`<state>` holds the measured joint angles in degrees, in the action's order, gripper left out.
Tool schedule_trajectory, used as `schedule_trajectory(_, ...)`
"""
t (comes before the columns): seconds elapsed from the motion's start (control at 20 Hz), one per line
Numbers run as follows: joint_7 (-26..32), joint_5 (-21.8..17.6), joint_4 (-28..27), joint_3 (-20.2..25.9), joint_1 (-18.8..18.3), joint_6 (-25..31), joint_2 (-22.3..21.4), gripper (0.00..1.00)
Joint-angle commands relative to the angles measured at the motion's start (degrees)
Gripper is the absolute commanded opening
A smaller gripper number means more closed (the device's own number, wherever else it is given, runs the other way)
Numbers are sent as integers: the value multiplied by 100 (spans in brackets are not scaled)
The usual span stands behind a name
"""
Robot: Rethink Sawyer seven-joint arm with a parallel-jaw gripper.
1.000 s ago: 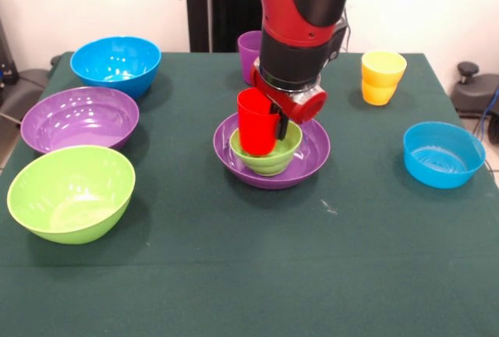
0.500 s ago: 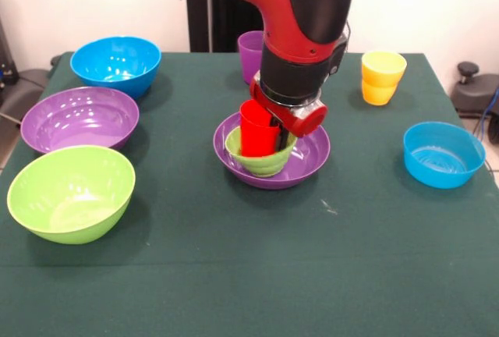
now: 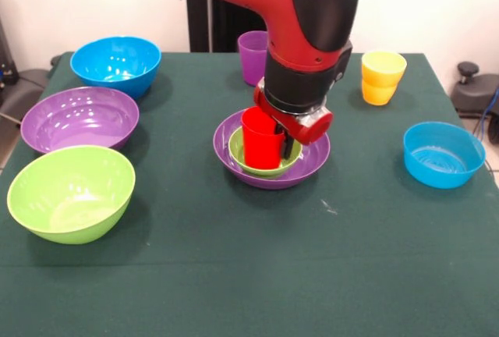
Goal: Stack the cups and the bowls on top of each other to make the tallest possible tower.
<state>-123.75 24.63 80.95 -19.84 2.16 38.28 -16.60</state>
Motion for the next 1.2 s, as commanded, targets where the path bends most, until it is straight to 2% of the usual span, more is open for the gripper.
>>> schedule_trajectory(0.05,-593,-234,-771,505,14,976,214,0)
schedule_trajectory(0.5,-588,-258,-1078,435,7,1100,413,0)
schedule_trajectory(1.2,-560,-261,-1033,420,63,1061,441,0)
